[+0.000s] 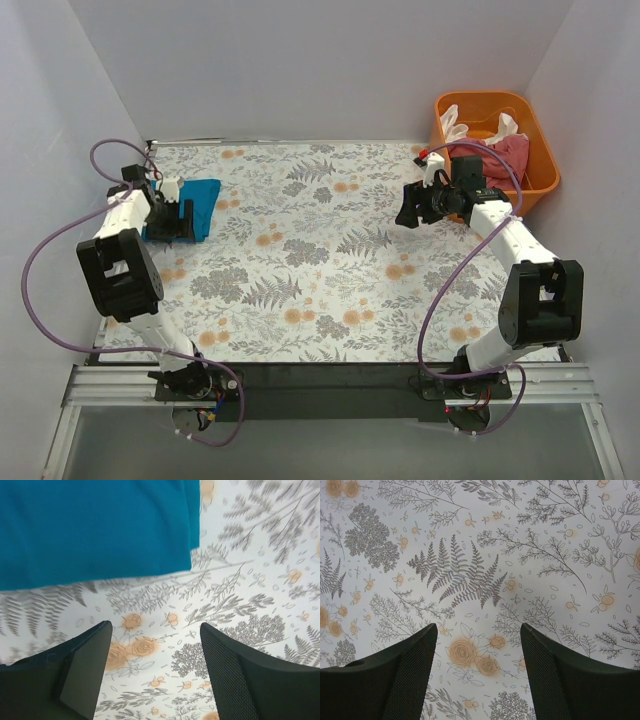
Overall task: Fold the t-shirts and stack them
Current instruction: Neatly place the folded tshirt to the corner
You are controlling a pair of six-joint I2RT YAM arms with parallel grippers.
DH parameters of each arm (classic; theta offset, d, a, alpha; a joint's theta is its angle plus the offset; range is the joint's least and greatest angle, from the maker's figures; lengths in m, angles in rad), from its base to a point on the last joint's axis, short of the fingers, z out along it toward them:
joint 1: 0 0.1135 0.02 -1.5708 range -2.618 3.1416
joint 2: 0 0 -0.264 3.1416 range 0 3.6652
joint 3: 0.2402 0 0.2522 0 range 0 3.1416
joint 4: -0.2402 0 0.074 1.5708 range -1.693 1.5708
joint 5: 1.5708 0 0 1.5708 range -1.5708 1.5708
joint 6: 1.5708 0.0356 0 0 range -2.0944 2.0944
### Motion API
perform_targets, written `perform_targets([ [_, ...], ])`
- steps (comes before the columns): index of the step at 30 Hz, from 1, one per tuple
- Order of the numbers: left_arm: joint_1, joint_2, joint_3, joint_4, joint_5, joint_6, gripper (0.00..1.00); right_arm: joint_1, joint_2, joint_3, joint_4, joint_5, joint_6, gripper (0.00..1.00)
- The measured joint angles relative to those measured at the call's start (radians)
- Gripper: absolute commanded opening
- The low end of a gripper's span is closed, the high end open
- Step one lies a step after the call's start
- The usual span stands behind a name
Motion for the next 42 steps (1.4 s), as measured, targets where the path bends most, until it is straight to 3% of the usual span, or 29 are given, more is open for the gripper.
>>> perform_targets([
  [5,0.000,0.007,-0.129,0.043,-0.037,-0.014,0.68,0.000,0.000,0.000,0.001,-0.008,0.000,0.75],
  [11,0.000,0.097,-0.118,0.124,-0.069,-0.059,0.68,0.000,0.000,0.000,0.000,-0.012,0.000,0.74],
  [29,0.000,0.430,0.357,0.184,-0.047,-0.234,0.66,0.000,0.022,0.000,0.002,-0.016,-0.001,0.75],
  [42,-0.030,0.620,0.647,0.206,-0.043,-0.183,0.67,0.000,0.051,0.007,0.003,-0.027,0.000,0.75],
])
